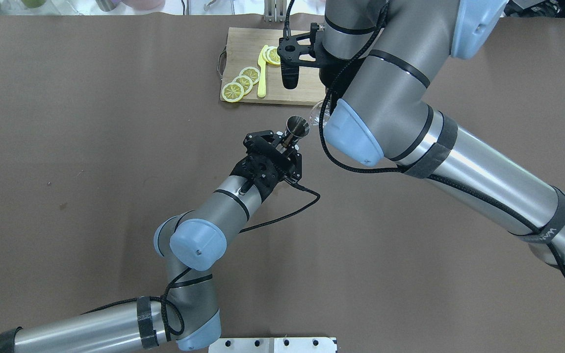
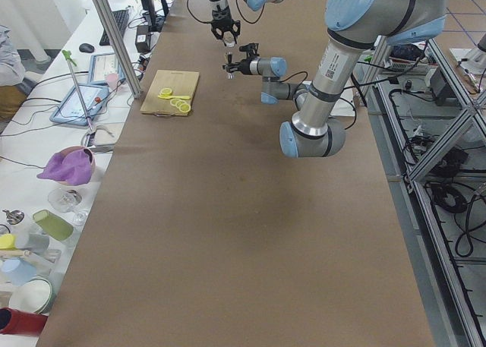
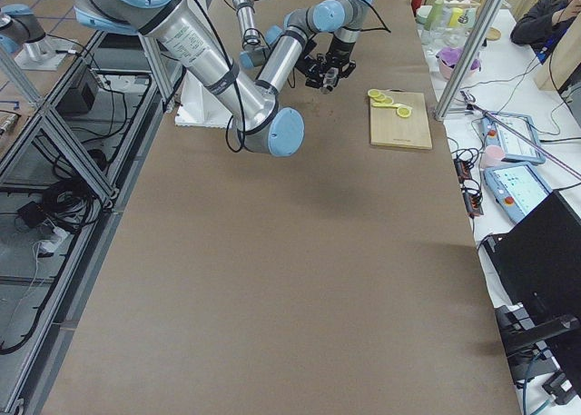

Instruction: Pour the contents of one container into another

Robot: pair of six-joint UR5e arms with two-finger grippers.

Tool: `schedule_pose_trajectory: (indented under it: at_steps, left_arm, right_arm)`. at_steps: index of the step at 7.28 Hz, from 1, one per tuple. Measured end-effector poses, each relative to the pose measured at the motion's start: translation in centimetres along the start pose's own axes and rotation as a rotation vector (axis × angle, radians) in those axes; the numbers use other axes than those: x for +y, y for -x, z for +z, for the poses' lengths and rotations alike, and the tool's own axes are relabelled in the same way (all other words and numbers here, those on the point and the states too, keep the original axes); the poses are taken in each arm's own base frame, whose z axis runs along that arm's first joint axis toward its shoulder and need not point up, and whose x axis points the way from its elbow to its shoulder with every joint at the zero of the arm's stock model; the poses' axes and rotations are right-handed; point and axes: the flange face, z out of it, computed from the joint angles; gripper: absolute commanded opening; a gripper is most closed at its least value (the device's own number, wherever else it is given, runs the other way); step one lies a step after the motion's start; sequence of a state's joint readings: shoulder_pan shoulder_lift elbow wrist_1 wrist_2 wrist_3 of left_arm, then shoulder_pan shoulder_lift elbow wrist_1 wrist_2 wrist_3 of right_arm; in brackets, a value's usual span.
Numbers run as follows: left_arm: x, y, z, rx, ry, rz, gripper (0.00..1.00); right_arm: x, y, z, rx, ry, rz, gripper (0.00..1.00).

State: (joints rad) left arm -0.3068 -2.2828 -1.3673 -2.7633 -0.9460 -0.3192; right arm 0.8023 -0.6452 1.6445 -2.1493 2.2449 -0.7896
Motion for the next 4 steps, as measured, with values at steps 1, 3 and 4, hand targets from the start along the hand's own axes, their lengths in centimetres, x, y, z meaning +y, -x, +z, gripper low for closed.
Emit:
schedule_pose_trajectory:
  at_steps: [1,3,4]
  left_arm:
    - [0.0,0.0,0.0,0.001,0.000,-0.001,0.00]
    - [-0.1,0.0,0.0,0.002,-0.001,-0.003,0.00]
    - [0.0,0.0,-0.1,0.002,-0.001,-0.003,0.00]
  right_arm:
    - [-0.5,-0.5,0.0,-0.003,0.008,0.006,0.00]
    - [-1.4,-1.6,0.0,-0.008,0.030,0.020,0.00]
    - [-1.6,-1.9,0.0,-0.014,0.046,0.030,0.00]
